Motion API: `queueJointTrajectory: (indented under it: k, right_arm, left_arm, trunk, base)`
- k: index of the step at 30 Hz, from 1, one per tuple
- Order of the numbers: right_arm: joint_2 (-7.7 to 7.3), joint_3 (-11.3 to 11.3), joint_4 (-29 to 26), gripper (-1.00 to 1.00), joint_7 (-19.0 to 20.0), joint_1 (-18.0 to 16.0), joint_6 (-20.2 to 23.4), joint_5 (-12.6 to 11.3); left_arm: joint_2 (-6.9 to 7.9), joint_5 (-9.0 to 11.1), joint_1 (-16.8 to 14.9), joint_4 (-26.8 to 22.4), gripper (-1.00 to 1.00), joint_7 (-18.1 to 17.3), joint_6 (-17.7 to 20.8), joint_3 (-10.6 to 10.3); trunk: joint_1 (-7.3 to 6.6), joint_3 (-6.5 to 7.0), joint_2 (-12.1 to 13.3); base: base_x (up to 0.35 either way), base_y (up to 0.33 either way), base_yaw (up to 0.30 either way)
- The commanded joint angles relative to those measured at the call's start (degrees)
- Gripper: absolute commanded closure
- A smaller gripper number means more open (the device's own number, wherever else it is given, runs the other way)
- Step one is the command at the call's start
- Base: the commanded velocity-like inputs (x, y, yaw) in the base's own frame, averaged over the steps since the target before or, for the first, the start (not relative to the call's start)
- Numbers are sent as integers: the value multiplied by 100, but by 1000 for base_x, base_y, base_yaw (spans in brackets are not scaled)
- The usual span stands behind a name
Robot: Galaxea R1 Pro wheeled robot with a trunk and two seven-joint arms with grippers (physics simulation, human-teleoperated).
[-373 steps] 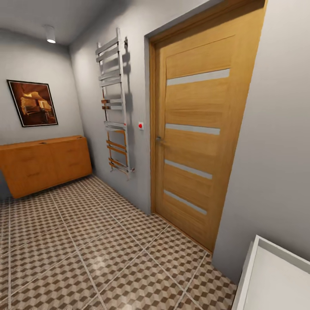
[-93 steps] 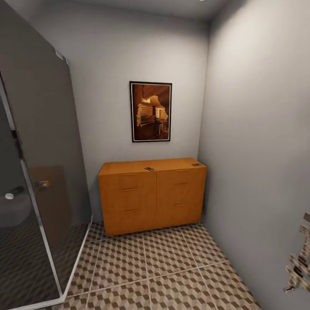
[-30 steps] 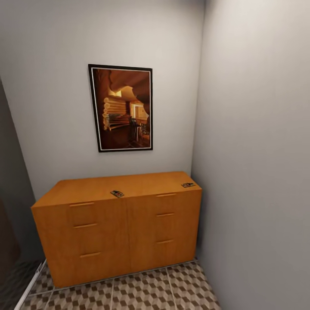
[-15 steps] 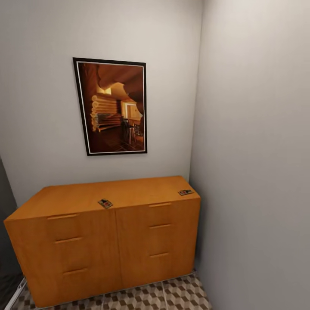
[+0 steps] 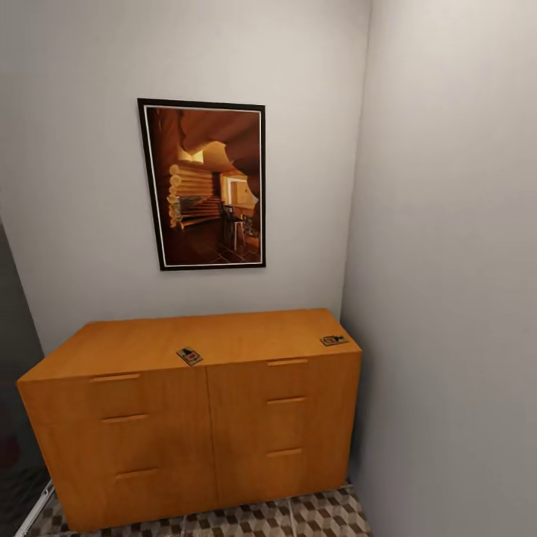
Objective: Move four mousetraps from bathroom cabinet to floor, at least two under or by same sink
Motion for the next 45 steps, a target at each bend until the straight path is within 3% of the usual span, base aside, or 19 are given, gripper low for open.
queueJointTrajectory:
  k: [1, 12, 27, 45]
  right_arm:
    - [1, 43, 17, -100, -11, -7, -33, -30]
    - [1, 43, 17, -100, -11, -8, -33, -27]
    - [1, 45, 17, -100, -11, -6, -33, -12]
    - [9, 52, 17, -100, -11, -8, -33, 33]
  left_arm:
    - [-1, 31, -5, 5, -100, 16, -18, -19]
    - [6, 38, -5, 5, -100, 16, -17, -19]
    - [5, 40, -5, 5, -100, 16, -18, -19]
    - [5, 40, -5, 5, -100, 16, -17, -19]
  trunk:
    - [0, -7, -4]
    - [0, -7, -4]
    - [0, -7, -4]
    - [0, -7, -4]
  base:
    - [8, -3, 253]
    - [2, -1, 239]
    - [9, 0, 32]
    - [259, 0, 0]
